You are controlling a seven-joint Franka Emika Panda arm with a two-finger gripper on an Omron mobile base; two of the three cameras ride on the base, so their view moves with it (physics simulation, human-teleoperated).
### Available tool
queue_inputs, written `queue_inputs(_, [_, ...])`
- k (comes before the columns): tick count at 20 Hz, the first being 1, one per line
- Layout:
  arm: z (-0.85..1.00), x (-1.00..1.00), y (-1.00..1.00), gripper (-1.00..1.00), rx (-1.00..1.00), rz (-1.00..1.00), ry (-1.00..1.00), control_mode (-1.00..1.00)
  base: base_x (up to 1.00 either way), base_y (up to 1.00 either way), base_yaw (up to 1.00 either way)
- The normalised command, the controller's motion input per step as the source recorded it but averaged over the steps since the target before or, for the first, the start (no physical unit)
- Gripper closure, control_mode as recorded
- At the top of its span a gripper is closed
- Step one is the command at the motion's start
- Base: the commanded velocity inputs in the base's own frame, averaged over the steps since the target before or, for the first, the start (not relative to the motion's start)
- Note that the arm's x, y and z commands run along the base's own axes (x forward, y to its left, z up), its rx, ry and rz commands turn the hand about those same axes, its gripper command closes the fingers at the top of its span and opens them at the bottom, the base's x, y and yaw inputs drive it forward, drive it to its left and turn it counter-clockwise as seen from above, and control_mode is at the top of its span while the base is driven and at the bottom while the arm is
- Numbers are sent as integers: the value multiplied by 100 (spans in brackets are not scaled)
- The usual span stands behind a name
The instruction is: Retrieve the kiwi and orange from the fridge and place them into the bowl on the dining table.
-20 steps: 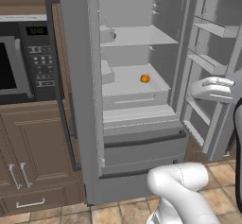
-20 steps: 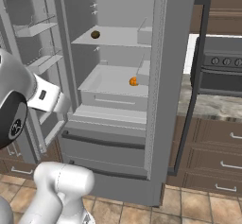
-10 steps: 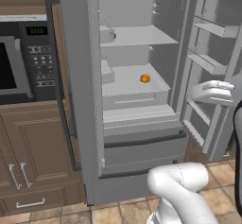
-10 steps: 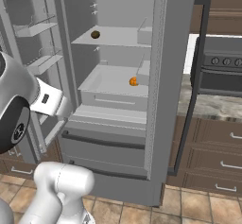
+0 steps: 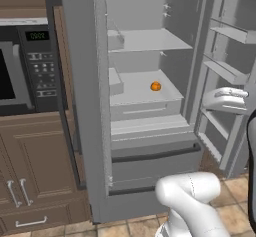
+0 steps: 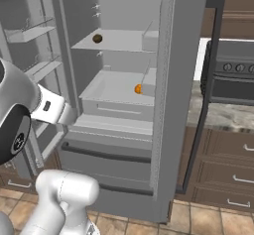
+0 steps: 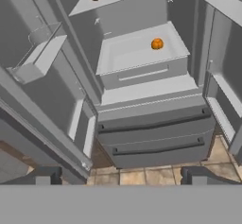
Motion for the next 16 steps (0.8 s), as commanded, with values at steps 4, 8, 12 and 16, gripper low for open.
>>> queue_inputs(4, [0, 0, 0, -100, 0, 0, 0, 100, 76, 0, 0])
queue_inputs(8, [0, 0, 0, -100, 0, 0, 0, 100, 66, 0, 0])
queue_inputs(12, [0, 0, 0, -100, 0, 0, 0, 100, 60, 0, 0])
queue_inputs(16, [0, 0, 0, -100, 0, 0, 0, 100, 37, 0, 0])
